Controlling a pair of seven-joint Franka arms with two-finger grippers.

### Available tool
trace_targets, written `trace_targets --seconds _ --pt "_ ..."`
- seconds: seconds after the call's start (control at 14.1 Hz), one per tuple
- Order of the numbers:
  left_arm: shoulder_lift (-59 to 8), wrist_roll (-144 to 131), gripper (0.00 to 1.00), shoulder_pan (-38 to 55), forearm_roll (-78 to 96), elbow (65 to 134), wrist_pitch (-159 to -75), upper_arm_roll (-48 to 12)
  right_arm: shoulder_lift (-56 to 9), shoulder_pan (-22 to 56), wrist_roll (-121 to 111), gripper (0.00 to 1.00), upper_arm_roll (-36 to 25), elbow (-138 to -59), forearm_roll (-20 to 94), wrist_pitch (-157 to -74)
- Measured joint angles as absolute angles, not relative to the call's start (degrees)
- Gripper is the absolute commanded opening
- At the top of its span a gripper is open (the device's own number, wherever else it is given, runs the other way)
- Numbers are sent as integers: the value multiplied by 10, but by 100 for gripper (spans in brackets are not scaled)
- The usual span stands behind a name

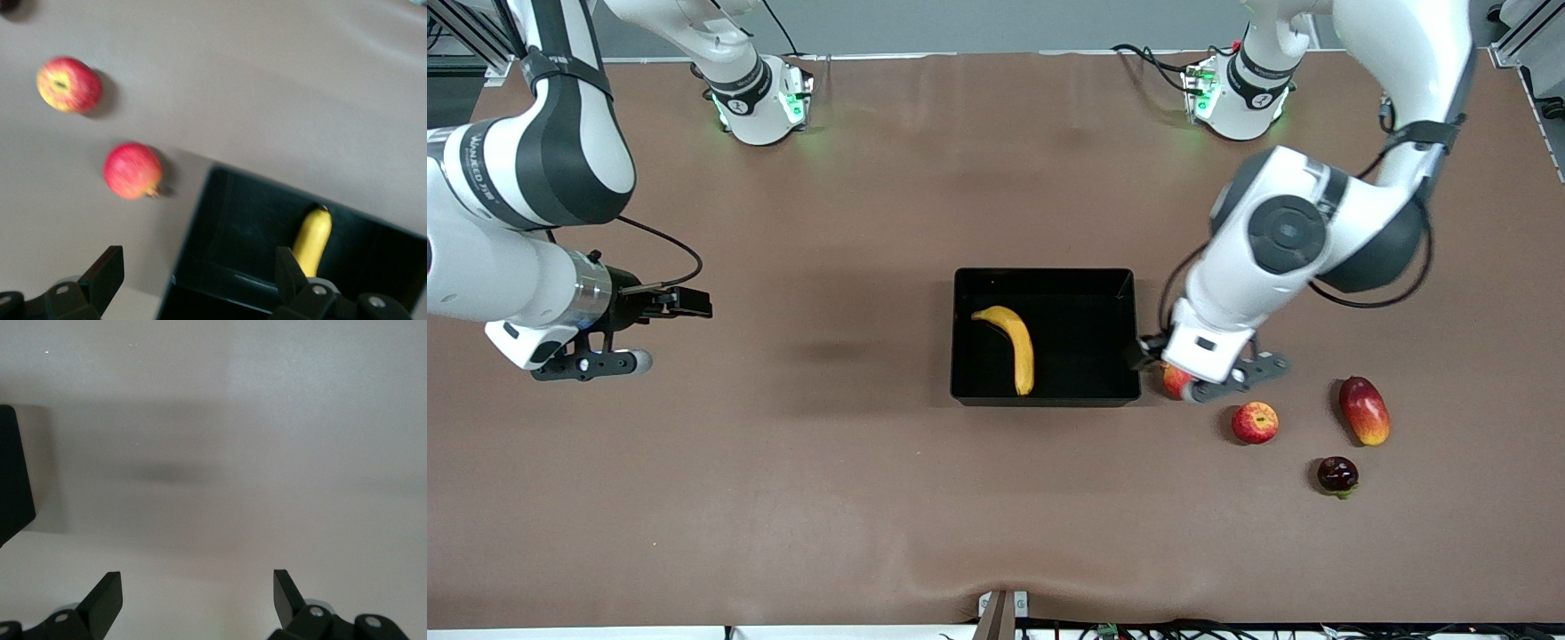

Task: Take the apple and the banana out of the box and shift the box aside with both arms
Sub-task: 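Move the left gripper back into the box above the banana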

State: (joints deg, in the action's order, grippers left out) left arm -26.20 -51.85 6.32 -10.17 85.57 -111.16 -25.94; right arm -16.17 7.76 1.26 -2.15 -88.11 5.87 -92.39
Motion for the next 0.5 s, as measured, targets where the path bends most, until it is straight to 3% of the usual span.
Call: trace_targets --seconds 0.5 --pt "-310 -601 100 142 -102 857 -1111 -259 -162 78 12 100 -21 -881 59 -924"
